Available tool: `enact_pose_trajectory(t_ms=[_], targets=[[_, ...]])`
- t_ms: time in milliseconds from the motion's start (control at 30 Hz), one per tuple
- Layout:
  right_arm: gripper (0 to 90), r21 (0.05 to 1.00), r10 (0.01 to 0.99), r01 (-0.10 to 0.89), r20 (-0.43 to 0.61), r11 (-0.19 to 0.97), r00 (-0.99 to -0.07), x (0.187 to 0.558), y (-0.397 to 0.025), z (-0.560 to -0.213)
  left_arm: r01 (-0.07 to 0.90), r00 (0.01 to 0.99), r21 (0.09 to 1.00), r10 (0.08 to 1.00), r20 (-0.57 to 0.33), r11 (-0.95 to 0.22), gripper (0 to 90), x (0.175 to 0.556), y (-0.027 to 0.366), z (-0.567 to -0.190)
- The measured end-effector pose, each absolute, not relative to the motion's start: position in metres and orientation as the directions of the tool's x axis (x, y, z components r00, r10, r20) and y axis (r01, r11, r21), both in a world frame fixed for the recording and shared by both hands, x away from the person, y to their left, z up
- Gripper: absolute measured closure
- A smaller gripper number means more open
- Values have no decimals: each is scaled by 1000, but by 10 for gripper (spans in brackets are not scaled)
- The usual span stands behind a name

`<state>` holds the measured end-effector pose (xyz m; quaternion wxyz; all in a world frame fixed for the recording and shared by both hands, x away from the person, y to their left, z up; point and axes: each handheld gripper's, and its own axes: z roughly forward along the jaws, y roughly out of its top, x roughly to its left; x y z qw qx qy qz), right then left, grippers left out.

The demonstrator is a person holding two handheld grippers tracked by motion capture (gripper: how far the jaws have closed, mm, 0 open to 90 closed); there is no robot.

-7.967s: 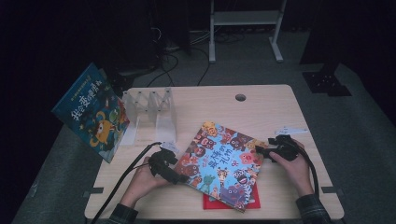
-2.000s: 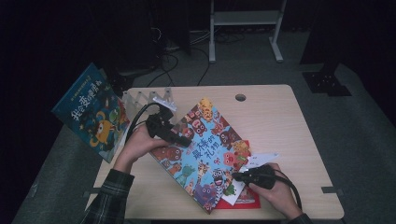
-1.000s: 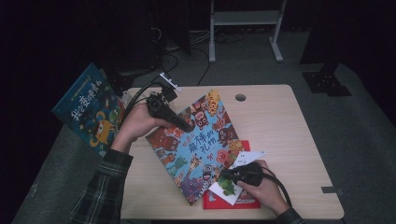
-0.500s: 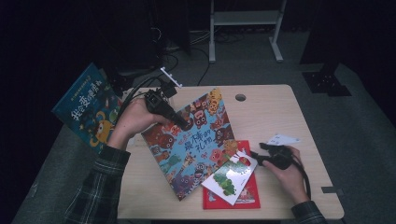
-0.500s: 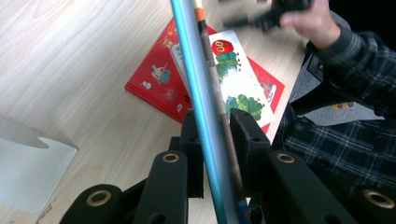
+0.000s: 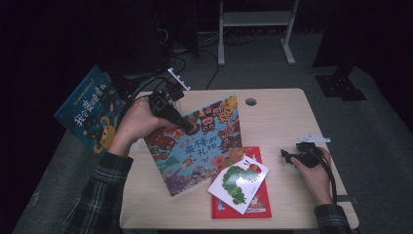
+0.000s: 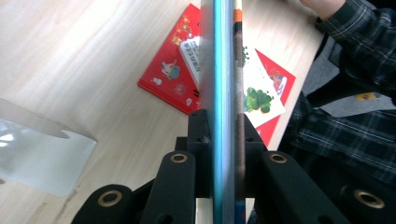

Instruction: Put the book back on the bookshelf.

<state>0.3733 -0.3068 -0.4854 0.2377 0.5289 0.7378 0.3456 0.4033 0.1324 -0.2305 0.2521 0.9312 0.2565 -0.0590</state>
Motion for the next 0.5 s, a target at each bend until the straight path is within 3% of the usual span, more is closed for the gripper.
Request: enact_pose_trajectory(t_ms=[167, 500], targets=[[237, 752, 960, 635, 12, 176, -281, 376, -308, -486, 513, 858, 436, 461, -229, -739, 810, 400, 139, -229], [191, 745, 962, 646, 18, 169, -273, 376, -309, -486, 554, 830, 436, 509, -227, -710, 809, 392, 169, -232]])
